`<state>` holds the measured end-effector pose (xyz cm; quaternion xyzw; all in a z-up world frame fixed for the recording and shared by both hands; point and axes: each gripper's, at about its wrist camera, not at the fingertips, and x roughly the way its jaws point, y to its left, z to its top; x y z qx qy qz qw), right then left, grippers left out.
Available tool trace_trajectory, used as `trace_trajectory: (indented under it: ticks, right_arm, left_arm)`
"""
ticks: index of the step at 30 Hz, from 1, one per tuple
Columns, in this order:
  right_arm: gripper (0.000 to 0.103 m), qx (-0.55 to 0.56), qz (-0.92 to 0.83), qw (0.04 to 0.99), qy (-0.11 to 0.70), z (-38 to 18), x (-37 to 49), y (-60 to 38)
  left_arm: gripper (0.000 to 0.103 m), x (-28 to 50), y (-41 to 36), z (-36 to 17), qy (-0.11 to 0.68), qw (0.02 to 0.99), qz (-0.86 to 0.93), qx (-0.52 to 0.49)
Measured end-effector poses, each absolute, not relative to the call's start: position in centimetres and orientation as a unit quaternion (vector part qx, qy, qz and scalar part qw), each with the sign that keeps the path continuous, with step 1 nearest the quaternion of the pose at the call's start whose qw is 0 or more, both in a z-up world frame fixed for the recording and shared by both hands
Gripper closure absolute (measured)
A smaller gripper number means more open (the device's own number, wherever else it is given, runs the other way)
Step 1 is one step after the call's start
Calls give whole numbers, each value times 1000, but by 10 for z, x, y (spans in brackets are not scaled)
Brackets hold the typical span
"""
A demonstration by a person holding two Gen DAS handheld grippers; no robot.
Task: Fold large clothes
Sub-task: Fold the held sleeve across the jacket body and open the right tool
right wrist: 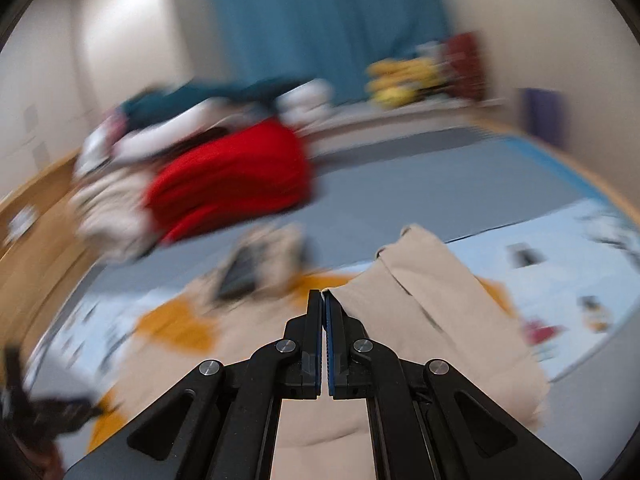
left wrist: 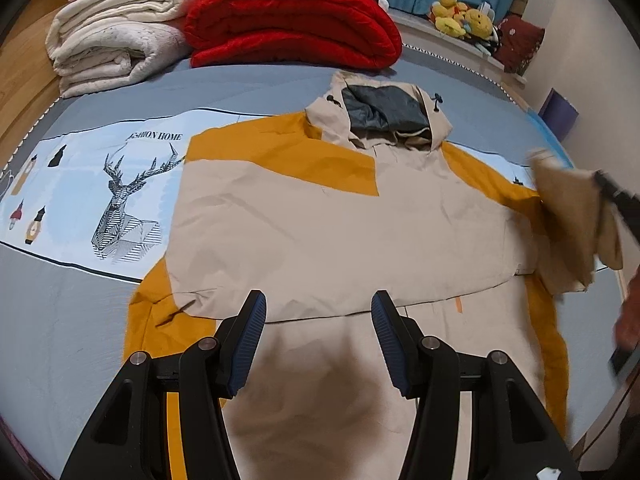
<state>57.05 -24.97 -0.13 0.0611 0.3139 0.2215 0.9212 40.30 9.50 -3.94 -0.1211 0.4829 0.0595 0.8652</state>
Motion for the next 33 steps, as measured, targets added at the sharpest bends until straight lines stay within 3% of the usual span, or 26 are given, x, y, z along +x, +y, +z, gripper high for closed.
trace_trajectory:
  ticks: [7, 12, 14, 18, 19, 25, 33]
  right_arm:
    - [98, -75, 309, 852, 416, -50, 541, -151]
    - [93, -50, 258, 863, 431, -26, 530, -167]
    - [85, -28, 234, 875, 423, -11, 522, -187]
    - [46, 21, 183, 884, 430, -16, 522, -230]
    - [45, 36, 175, 877, 447, -31, 527, -237]
    - [45, 89, 156, 822, 540, -104, 567, -272]
    - [45, 150, 174, 788, 571, -129, 585, -284]
  left_arm:
    - [51, 399, 117, -30, 477, 863, 70, -152]
    - [51, 400, 122, -27, 474, 862, 68, -168]
    - [51, 400, 120, -27, 475, 862, 63, -165]
    - [51, 401, 109, -28, 477, 863, 55, -156]
    - [51, 402, 107, -29, 477, 864, 53, -153]
    - [51, 407, 80, -36, 488, 863, 5, -133]
    - [51, 414, 30, -46, 492, 861, -73, -109]
